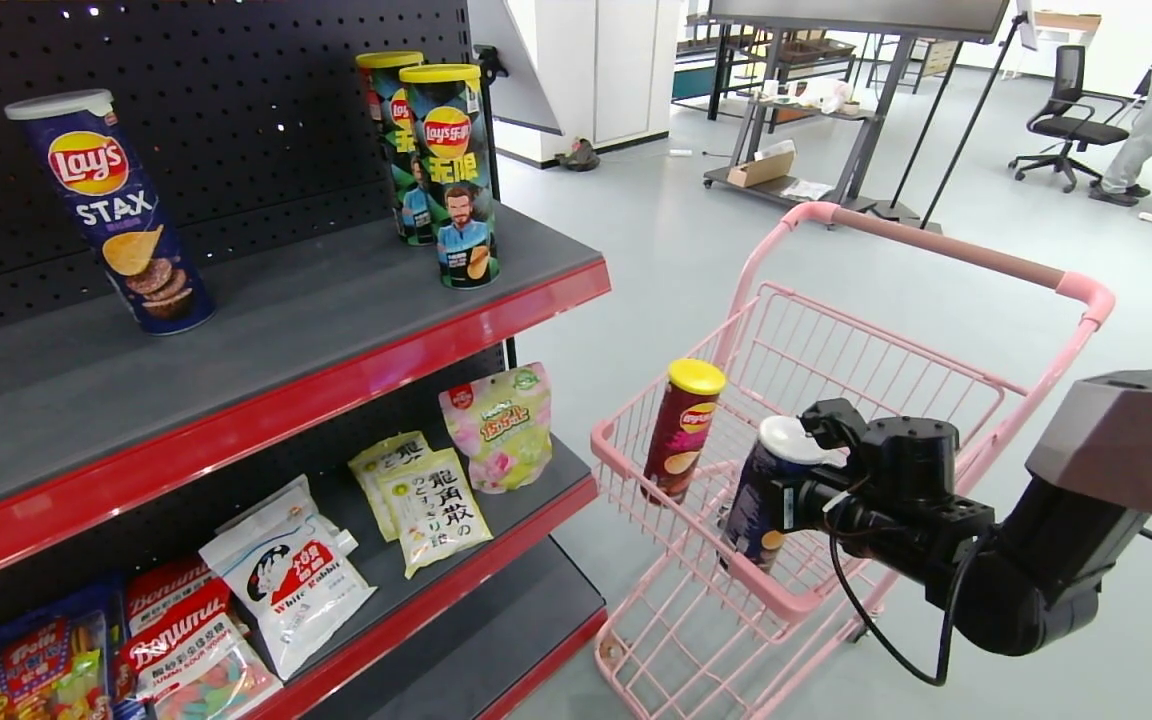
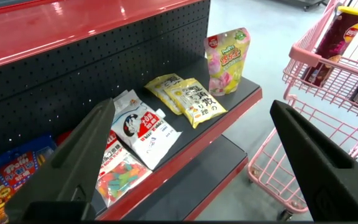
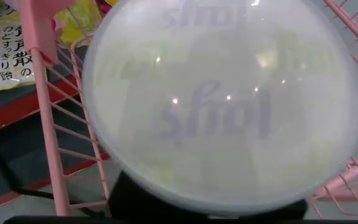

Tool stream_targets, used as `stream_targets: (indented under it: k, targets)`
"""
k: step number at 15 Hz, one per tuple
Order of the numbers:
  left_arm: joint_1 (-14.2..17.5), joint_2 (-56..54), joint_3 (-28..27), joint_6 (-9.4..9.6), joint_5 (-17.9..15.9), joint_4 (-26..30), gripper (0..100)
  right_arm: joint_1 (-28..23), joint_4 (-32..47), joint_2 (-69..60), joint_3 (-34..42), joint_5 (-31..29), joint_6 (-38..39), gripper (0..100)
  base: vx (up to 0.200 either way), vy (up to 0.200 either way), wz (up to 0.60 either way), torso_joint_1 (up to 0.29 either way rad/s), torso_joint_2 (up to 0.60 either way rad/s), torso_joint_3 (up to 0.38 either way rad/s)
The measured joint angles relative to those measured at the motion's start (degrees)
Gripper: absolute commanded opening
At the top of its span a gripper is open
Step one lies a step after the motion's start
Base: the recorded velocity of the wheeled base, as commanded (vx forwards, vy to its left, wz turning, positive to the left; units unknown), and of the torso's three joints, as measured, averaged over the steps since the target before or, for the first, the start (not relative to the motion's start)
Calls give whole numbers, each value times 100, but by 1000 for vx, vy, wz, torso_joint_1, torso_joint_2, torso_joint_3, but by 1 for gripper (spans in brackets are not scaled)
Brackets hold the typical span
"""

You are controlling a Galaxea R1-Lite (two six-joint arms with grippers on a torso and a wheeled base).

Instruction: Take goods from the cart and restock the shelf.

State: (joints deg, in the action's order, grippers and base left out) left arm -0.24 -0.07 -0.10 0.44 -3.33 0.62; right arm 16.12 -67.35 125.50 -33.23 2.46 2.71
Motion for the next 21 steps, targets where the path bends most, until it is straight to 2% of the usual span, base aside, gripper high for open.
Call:
stream_targets:
  k: [6,9,11,14,15,18,21]
  targets:
    - [-2,0,0,-1,0,2,100,135,233,-395,-17,-282,-37,0,0,0,0,0,0,0]
    - [-2,0,0,-6,2,2,100,177,1201,-1318,-373,-449,-126,0,0,0,0,0,0,0]
    - [-2,0,0,-6,2,0,100,185,2453,-2015,-846,-506,-143,0,0,0,0,0,0,0]
    - [0,0,0,-9,5,2,100,199,5293,-3494,-1790,-878,-219,0,0,0,0,0,0,0]
    - [0,0,0,-9,2,0,100,212,5937,-3984,-2007,-911,-230,0,0,0,0,0,0,0]
    - [-2,0,0,-11,0,6,100,107,6929,-5409,-2142,-1152,-260,0,0,0,0,0,0,0]
    - [-2,2,0,-11,0,6,100,-319,7934,-6515,-1641,-1376,-293,0,0,0,0,0,0,0]
